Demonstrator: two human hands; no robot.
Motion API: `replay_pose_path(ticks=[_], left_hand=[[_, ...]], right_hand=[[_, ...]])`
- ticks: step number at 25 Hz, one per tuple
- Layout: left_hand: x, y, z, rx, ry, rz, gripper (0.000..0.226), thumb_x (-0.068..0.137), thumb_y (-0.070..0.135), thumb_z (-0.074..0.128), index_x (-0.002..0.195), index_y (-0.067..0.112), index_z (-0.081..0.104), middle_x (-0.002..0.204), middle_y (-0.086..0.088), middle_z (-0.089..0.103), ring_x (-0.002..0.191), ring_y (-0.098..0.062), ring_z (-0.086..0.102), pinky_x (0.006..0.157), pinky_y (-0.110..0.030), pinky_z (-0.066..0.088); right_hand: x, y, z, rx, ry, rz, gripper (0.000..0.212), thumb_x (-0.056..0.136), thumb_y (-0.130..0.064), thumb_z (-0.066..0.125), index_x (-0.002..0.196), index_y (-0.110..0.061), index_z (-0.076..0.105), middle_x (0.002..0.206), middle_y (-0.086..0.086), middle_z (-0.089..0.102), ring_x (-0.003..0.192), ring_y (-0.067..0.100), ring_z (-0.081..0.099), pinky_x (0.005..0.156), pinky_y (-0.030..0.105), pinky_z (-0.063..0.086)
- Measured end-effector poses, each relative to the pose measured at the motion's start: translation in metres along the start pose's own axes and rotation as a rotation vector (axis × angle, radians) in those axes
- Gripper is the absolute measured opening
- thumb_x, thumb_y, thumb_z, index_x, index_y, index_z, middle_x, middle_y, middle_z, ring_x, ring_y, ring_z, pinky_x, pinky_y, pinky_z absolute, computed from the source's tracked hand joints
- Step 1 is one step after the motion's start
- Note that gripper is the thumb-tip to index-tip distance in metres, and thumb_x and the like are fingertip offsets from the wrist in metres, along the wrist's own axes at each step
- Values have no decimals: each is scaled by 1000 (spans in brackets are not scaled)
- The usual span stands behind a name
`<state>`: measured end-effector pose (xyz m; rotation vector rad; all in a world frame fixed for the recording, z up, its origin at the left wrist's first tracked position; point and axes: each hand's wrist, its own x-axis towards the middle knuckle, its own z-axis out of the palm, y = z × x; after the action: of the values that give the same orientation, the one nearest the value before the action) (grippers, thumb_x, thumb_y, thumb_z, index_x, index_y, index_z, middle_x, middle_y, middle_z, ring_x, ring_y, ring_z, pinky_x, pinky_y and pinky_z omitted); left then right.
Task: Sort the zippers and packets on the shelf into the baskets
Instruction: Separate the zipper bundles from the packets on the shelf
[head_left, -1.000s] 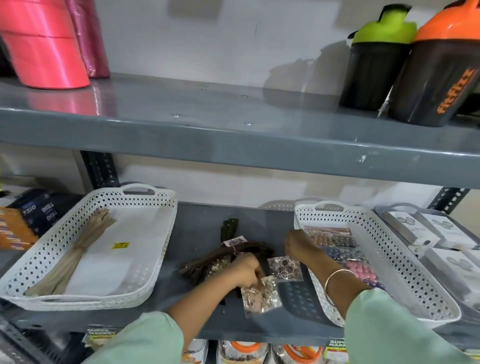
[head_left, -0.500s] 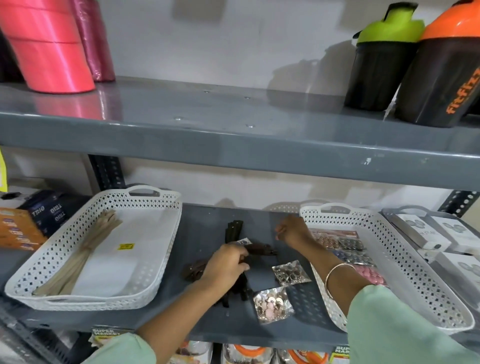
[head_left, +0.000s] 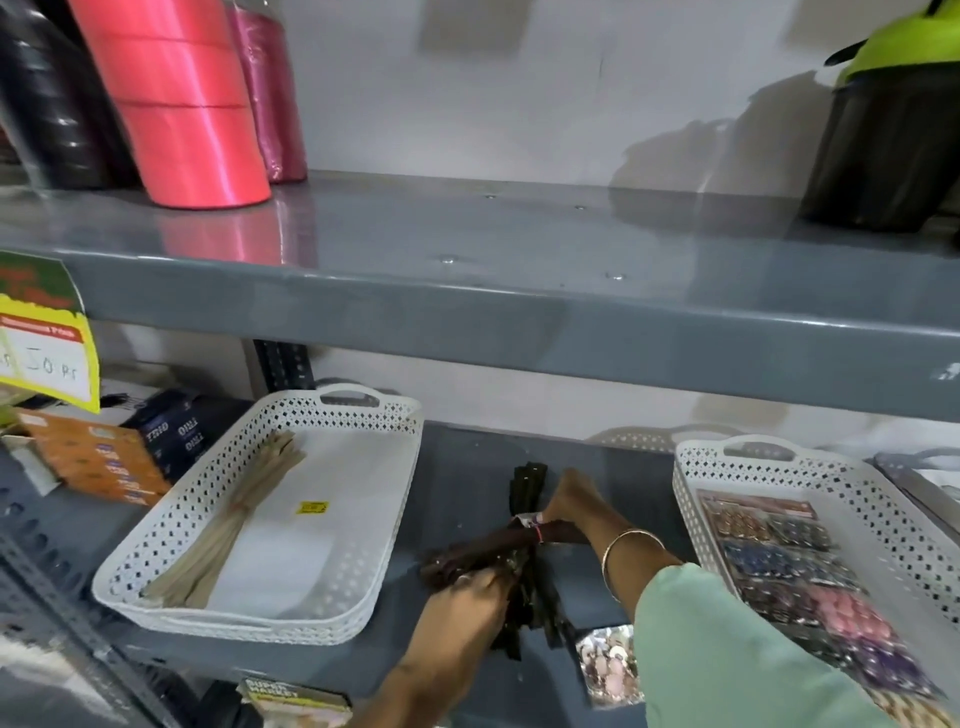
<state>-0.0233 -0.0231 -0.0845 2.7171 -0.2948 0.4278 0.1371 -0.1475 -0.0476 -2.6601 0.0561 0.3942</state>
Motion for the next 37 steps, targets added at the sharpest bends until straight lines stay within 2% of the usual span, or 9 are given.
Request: replay_pose_path(ticks=[3,8,12,15,20,25,29,32,37], left_hand=[[-1,-7,-12,-25,121,-12,27,65,22,67,90,33,64,72,13,75,56,-6,71,38,-19,52],[4,18,-18,-238,294,-58,30,77,23,49,85,16,77,84,5,79,71,-4,72,64,-15,56],[17,53,-3,-368,311,-28,17,77,16,58,81,15,74,79,2,78,79,-4,66,66,-13,50],[22,69,13,-351,239,81,17,75,17,57,87,22,68,84,6,78,73,-5,71,58,-21,56],[5,88,53,-214,47,363,15,72,25,58,85,28,67,86,15,73,75,5,67,49,-14,54],[-8,84,65,-149,23,467,36,74,39,53,107,26,58,111,12,73,112,-3,54,98,-24,43],[7,58,34,-116,284,146,34,77,16,63,111,15,67,115,1,72,108,-19,67,105,-26,28],[42,17,2,-195,235,-246,33,90,11,56,122,8,62,130,-8,63,120,-25,58,106,-25,36],[91,-19,-15,-182,-105,-535,29,93,20,52,107,-1,67,115,-22,68,108,-34,62,90,-35,49]], right_hand=[[5,-2,-11,147,3,-4,10,78,-18,68,82,-13,59,112,14,64,97,23,60,74,26,40],[0,2,-36,262,93,-130,26,79,-6,62,56,-13,52,111,23,69,107,32,64,84,35,52],[-4,23,-78,336,180,-167,5,72,5,70,75,9,71,72,20,71,57,19,61,74,40,57],[-14,54,-108,133,96,-124,22,77,-2,67,97,9,71,92,22,73,65,20,66,69,31,57],[-22,86,-97,-92,44,-123,19,76,1,62,89,9,74,94,23,75,84,28,73,83,34,58],[-31,85,-77,-79,181,-84,28,85,0,47,102,7,68,106,25,68,102,36,64,84,34,51],[-31,54,-72,226,210,24,21,85,3,47,80,12,66,80,23,72,76,32,71,71,37,56],[-51,37,-31,553,-188,219,34,90,-4,53,56,1,52,33,11,55,25,16,55,38,29,51],[-65,33,16,816,-270,335,38,89,-23,58,62,3,47,56,15,53,42,22,55,45,30,48]])
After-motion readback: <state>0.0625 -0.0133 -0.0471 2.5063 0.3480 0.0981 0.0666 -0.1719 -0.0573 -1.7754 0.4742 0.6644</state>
